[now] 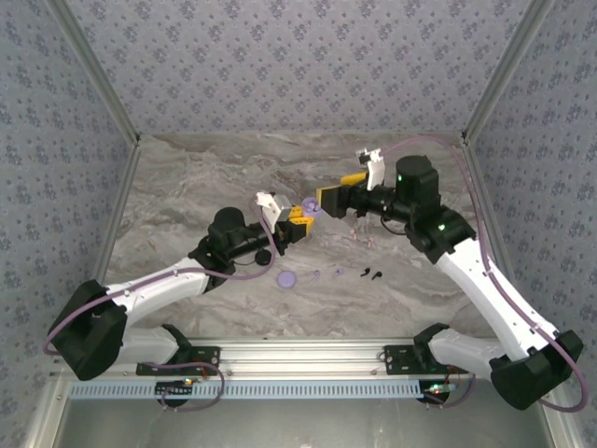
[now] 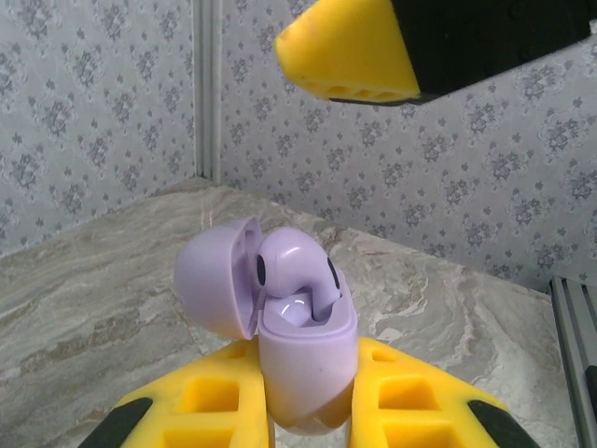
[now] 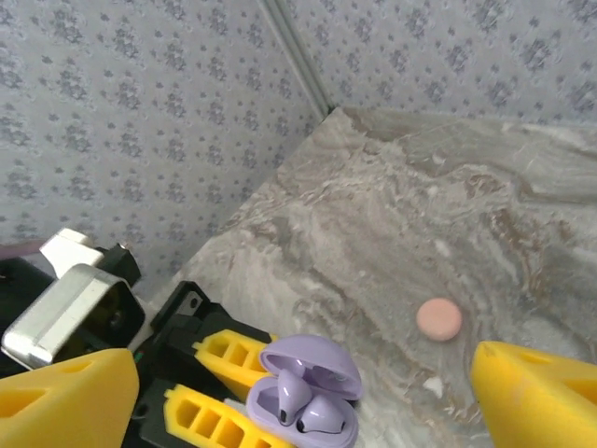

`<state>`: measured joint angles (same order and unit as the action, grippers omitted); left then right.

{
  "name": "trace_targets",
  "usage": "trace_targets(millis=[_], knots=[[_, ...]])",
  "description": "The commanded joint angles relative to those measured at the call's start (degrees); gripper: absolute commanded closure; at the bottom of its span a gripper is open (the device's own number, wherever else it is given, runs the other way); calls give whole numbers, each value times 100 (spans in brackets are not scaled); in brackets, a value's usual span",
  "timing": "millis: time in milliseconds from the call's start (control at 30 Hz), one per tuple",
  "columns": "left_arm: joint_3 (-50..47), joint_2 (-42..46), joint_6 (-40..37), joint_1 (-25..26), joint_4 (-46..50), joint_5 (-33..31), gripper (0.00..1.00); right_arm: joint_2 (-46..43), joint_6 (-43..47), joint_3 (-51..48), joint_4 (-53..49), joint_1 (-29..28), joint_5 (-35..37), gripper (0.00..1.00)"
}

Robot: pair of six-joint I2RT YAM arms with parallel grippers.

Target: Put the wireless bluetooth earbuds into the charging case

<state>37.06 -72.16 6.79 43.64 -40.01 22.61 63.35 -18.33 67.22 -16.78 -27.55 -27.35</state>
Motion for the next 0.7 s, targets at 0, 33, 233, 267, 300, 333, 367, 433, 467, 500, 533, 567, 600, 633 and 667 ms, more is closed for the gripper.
trace_targets(millis=[0,33,233,267,300,333,367,433,467,500,533,567,600,633,667], knots=[[310,228,-313,48,-455,290,100,121,156,542,-973,270,-1083,1],[352,246,-355,48,-468,321,100,133,143,597,-979,314,-1275,0],[609,281,-583,48,-777,556,100,176,679,1390,-1732,356,-1195,0],[678,290,-611,48,-807,597,100,205,750,1575,-1955,385,-1153,0],[746,290,-646,48,-830,627,100,252,797,1753,-2107,411,-1160,0],[811,290,-676,48,-848,658,100,306,834,1944,-2221,433,-1183,0],[866,293,-695,48,-871,680,100,353,856,2087,-2331,439,-1178,0],[950,282,-722,44,-954,709,100,459,860,2348,-2535,436,-1167,0],[988,273,-731,48,-996,710,100,495,837,2430,-2592,439,-1173,0],[1012,266,-743,48,-1021,712,100,527,817,2501,-2642,437,-1199,0],[1039,261,-740,48,-1034,712,100,546,796,2571,-2675,435,-1247,0],[1065,255,-761,48,-1038,710,100,563,787,2615,-2698,428,-1279,0],[1088,239,-765,48,-1059,718,100,566,795,2661,-2740,413,-1283,0],[1100,229,-755,48,-1089,725,100,564,820,2697,-2781,408,-1234,0],[1102,214,-740,48,-1126,728,100,564,831,2707,-2819,408,-1191,0]])
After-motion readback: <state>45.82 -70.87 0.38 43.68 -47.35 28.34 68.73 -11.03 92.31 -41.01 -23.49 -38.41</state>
